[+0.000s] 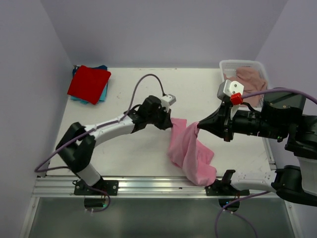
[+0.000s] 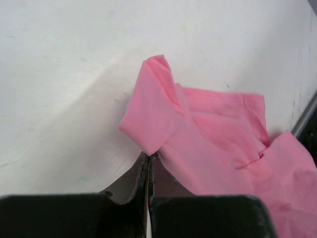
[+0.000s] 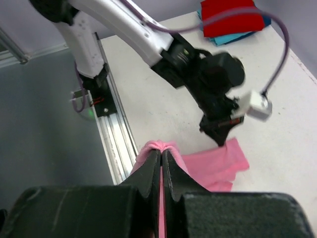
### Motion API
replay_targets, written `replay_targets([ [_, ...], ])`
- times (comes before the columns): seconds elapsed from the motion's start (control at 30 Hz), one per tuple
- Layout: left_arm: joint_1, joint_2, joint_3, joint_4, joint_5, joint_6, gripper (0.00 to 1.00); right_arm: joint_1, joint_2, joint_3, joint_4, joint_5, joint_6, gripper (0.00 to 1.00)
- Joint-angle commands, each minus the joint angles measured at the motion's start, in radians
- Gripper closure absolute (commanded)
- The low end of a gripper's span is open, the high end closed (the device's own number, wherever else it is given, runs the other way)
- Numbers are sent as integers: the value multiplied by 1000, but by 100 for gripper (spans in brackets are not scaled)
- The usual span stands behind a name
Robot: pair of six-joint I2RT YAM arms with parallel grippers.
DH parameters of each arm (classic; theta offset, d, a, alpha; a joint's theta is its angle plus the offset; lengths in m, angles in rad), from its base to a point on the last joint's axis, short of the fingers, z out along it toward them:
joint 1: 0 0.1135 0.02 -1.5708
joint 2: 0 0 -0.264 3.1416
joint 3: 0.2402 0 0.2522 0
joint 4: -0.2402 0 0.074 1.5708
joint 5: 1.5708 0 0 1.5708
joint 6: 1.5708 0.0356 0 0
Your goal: Fold and stack the t-shirts
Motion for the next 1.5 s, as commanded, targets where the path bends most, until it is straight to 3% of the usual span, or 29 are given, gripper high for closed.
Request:
replay_targets([
  [0.0,60,-204,-79,-8,-346,-95,100,2,-11,6,18,116,-9,100],
  [0.23,129,-541,-243,-93,-581,-143,100,0,-5,-22,30,312,8,100],
  [0.37,136,-661,-261,-198,-709,-182,100,2,4,-29,53,441,26,100],
  [0.57,139,-899,-251,-370,-871,-258,100,2,44,-26,50,824,93,100],
  [0.63,138,-949,-241,-404,-877,-265,100,2,69,-37,41,904,113,100],
  [0.77,138,-937,-254,-501,-759,-317,99,2,87,-74,50,892,118,100],
  [0.83,138,-939,-312,-501,-722,-342,85,2,87,-92,59,892,115,100],
  [0.87,138,-945,-334,-499,-693,-369,65,2,87,-98,60,894,114,100],
  [0.93,138,-977,-383,-498,-672,-399,49,2,82,-103,61,897,109,100],
  [0.97,139,-992,-392,-504,-659,-431,16,2,81,-105,63,906,107,100],
  [1.0,138,-1024,-402,-504,-655,-443,4,2,81,-106,64,910,106,100],
  [1.03,138,-1041,-411,-508,-652,-454,0,2,76,-105,69,915,104,100],
  [1.17,138,-1101,-432,-507,-710,-485,0,2,75,-103,70,929,98,100],
  [1.3,138,-1060,-483,-469,-759,-477,0,0,72,-111,72,947,100,100],
  [1.47,138,-944,-532,-354,-588,-459,0,0,69,-86,43,999,124,100],
])
